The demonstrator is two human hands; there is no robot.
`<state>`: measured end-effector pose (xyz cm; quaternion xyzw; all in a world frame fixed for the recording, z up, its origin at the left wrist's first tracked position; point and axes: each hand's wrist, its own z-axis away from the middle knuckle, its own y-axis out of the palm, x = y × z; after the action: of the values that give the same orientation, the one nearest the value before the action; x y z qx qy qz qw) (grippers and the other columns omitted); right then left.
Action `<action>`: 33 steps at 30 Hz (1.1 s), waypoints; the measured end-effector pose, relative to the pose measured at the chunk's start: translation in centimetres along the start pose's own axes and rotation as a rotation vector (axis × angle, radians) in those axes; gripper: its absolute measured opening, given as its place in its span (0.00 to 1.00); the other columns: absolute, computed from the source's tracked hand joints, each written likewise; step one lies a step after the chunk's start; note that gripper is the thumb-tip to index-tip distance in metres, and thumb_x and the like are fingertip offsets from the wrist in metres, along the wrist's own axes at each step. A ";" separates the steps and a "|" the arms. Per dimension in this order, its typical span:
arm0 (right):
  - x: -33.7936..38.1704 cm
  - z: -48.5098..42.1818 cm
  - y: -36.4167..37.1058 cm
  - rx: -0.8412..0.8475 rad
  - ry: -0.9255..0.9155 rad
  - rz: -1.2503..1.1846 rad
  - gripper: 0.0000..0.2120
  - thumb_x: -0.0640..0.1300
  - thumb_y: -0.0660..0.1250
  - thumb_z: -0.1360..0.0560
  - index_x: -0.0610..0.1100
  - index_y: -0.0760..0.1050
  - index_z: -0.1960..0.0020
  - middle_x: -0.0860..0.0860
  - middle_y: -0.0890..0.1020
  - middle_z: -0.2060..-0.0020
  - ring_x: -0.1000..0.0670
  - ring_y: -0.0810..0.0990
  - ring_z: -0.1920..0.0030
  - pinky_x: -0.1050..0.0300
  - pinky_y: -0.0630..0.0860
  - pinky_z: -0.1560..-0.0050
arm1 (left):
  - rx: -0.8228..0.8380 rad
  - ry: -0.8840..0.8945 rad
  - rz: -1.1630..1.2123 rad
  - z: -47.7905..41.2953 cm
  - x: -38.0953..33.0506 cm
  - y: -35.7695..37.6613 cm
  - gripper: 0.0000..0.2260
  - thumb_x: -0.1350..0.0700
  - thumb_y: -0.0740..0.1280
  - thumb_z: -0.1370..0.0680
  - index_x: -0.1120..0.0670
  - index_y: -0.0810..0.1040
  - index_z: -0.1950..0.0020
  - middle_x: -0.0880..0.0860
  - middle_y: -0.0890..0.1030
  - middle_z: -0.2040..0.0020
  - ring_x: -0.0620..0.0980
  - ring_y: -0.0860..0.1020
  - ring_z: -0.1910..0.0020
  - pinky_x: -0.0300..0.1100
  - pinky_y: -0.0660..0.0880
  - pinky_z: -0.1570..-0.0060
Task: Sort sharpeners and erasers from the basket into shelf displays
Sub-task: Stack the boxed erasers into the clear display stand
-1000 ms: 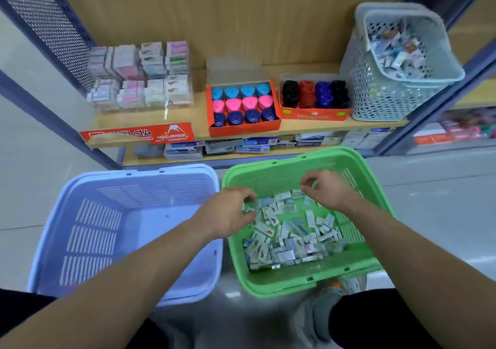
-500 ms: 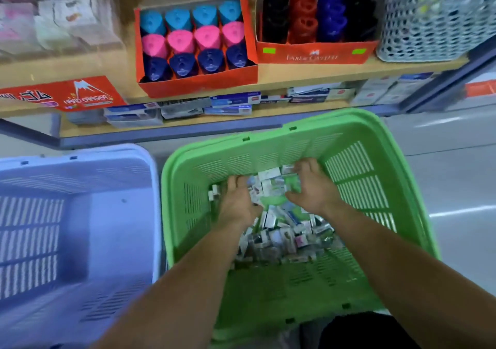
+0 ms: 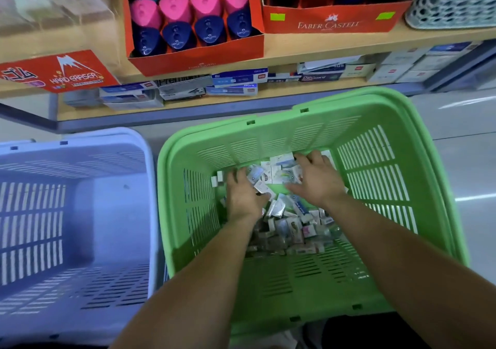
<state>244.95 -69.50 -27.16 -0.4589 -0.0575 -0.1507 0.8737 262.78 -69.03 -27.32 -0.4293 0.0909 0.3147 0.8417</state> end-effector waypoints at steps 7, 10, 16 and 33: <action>0.2 -0.5 0.1 0.024 0.033 -0.104 0.41 0.58 0.75 0.28 0.48 0.61 0.22 0.45 0.65 0.29 0.41 0.66 0.29 0.46 0.68 0.30 | 0.010 -0.153 0.165 -0.9 0.3 0.9 0.39 0.51 0.80 0.31 0.47 0.65 0.25 0.53 0.65 0.27 0.58 0.66 0.27 0.58 0.64 0.26; 0.2 -0.6 0.2 0.042 0.041 -0.127 0.36 0.56 0.76 0.28 0.50 0.66 0.24 0.46 0.67 0.32 0.43 0.68 0.31 0.49 0.69 0.30 | 0.040 -0.107 0.236 -1.2 -0.1 0.5 0.32 0.56 0.79 0.29 0.49 0.68 0.30 0.51 0.75 0.36 0.54 0.78 0.42 0.55 0.77 0.37; 0.7 -0.9 0.1 0.014 0.031 -0.111 0.32 0.55 0.76 0.28 0.48 0.71 0.28 0.46 0.78 0.37 0.44 0.77 0.38 0.52 0.74 0.38 | 0.129 -0.115 0.178 -1.5 -1.6 0.1 0.32 0.54 0.76 0.25 0.51 0.63 0.27 0.53 0.79 0.41 0.58 0.81 0.47 0.54 0.79 0.43; 0.3 -0.2 1.2 0.090 -0.025 -0.241 0.35 0.55 0.75 0.27 0.51 0.67 0.24 0.48 0.70 0.33 0.46 0.76 0.36 0.55 0.71 0.34 | 0.178 0.005 0.188 -1.1 -1.0 -0.4 0.18 0.48 0.74 0.24 0.49 0.72 0.39 0.46 0.78 0.40 0.50 0.78 0.44 0.48 0.75 0.39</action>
<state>245.57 -69.07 -28.10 -0.4107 -0.1299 -0.2462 0.8683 262.40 -70.53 -27.27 -0.3430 0.1605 0.3820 0.8430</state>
